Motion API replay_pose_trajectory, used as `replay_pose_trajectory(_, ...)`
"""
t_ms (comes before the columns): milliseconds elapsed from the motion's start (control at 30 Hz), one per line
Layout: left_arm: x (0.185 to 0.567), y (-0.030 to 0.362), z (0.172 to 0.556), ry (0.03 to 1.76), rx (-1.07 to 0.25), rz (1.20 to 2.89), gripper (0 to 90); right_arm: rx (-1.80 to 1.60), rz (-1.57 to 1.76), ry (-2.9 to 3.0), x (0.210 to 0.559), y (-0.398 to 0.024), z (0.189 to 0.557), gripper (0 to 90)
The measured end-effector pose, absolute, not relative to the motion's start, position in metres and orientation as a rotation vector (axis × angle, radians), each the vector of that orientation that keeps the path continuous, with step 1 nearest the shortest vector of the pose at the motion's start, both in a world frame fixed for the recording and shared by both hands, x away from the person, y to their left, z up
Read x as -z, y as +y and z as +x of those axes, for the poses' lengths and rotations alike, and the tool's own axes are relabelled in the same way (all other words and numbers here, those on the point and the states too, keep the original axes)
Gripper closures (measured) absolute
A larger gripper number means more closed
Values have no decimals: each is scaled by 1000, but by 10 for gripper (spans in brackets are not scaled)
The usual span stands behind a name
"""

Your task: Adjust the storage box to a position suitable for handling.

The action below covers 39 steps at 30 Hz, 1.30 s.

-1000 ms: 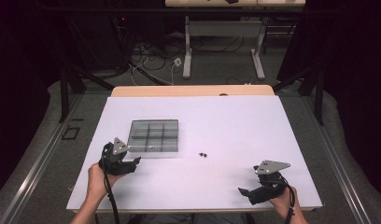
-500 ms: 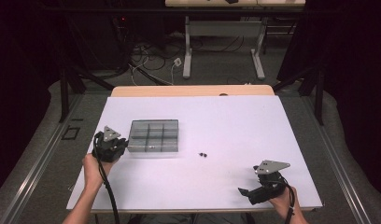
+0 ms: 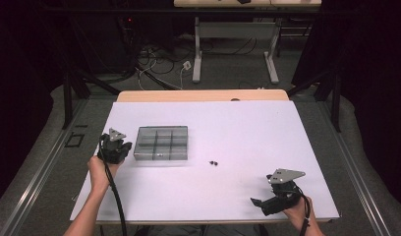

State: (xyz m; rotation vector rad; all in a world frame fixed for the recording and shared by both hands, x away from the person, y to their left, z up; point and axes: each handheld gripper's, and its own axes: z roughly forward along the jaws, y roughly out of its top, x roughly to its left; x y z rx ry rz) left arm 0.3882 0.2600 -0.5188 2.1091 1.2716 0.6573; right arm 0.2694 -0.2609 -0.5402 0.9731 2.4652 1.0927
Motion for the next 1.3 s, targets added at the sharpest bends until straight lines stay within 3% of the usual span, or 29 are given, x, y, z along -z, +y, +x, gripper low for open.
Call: replay_pose_trajectory(1300, 532, 255, 400, 1310, -588, 2150, 898, -1080, 972, 2474, 540, -260, 269, 0)
